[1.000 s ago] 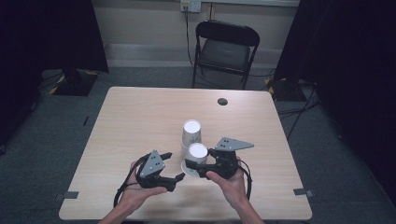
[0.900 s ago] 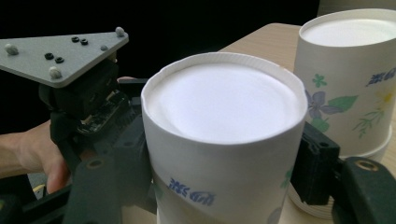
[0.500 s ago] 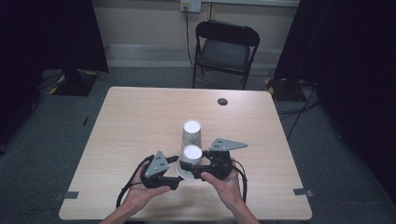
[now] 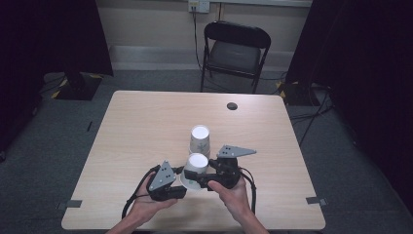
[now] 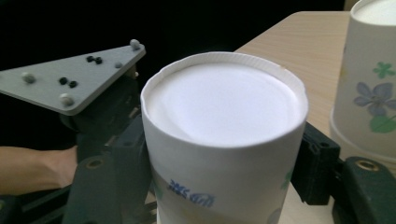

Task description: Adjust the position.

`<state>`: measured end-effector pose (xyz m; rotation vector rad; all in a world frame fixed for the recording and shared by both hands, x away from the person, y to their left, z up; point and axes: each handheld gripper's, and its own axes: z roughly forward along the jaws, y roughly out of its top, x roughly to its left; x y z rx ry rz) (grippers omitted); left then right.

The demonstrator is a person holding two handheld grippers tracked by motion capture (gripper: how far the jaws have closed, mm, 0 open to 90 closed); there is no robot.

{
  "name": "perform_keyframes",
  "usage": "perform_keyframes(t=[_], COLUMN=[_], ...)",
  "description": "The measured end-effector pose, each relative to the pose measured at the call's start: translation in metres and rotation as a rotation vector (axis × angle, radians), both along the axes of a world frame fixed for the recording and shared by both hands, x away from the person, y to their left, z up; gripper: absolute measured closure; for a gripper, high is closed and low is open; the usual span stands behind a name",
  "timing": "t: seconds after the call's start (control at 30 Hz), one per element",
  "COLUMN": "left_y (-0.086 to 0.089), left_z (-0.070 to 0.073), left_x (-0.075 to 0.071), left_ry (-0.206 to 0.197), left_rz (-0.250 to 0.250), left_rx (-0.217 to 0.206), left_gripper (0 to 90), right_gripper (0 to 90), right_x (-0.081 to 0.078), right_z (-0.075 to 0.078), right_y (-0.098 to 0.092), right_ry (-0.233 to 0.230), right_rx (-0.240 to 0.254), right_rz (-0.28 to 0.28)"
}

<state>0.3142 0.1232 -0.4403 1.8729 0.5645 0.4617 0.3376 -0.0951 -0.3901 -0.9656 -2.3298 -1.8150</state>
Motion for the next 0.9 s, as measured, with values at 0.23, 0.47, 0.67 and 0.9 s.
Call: perform_keyframes(t=[0.23,0.47,0.67,0.9], left_y=[-0.002,0.002,0.006,0.009], left_z=[0.0,0.0,0.0,0.003], left_x=[-0.001,0.0,0.0,0.002], left_ry=[0.0,-0.008,0.004,0.045], left_rz=[0.007,0.045,0.043,0.04], left_rx=[-0.004,-0.008,-0.029,-0.047], left_gripper=[60.4,69.8,76.3,80.5], right_gripper=[34.0,34.1,33.4,31.3], right_x=[0.004,0.009,0.01,0.012], right_z=[-0.003,-0.008,-0.011,-0.012], right_y=[-0.006,-0.008,-0.008,-0.009], right_ry=[0.04,0.103,0.143,0.155], right_rx=[0.026,0.044,0.049,0.063], right_rz=[0.002,0.003,0.006,0.016])
